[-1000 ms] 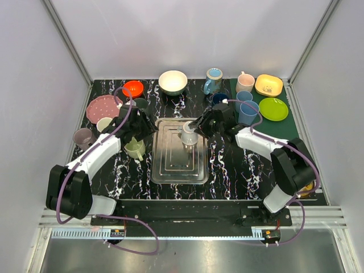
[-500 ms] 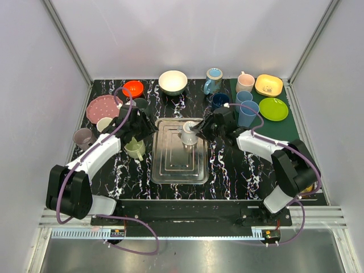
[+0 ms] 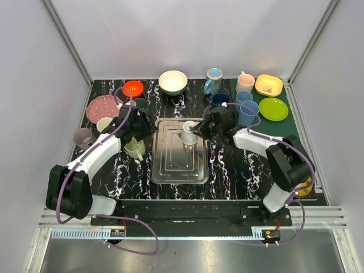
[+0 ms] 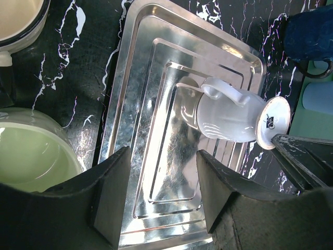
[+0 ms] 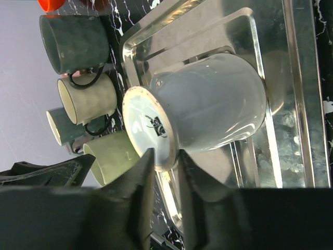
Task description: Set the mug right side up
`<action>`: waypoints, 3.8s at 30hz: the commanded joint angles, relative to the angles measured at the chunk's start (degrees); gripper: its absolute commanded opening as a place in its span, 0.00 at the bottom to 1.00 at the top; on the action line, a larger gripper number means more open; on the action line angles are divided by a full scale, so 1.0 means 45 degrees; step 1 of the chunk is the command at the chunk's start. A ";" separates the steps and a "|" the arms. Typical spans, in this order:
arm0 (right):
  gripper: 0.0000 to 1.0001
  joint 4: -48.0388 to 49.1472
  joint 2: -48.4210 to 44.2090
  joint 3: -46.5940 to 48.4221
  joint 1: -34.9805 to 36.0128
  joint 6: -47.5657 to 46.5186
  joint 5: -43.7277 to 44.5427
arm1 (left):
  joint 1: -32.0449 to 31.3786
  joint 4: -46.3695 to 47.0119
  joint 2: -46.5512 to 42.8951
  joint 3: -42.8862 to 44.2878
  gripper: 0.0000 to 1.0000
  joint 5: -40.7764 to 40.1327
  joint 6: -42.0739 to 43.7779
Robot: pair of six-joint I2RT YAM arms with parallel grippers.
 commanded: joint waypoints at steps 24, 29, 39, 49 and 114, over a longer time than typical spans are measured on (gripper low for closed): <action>0.00 -0.8717 0.3905 0.7852 -0.1040 -0.9613 -0.4470 | -0.0022 0.0020 -0.0126 0.0132 0.59 0.0471 0.1268; 0.00 -1.1727 0.5334 1.0276 -0.1040 -1.2116 -0.3300 | -0.0198 -0.0214 0.0048 0.0366 0.61 0.0900 0.2011; 0.46 -1.2337 0.6120 1.0963 -0.1040 -1.2276 -0.2011 | -0.0451 -0.0488 0.0362 0.0678 0.68 0.1214 0.2675; 0.57 -1.1477 0.3524 1.0358 -0.1040 -1.0696 0.0019 | -0.0783 -0.0352 0.0635 0.1381 0.99 0.1545 0.3885; 0.51 -0.8664 -0.8179 0.0962 0.0444 -0.8447 -0.0564 | -0.2268 0.1172 0.6419 0.4821 0.00 0.5901 1.2716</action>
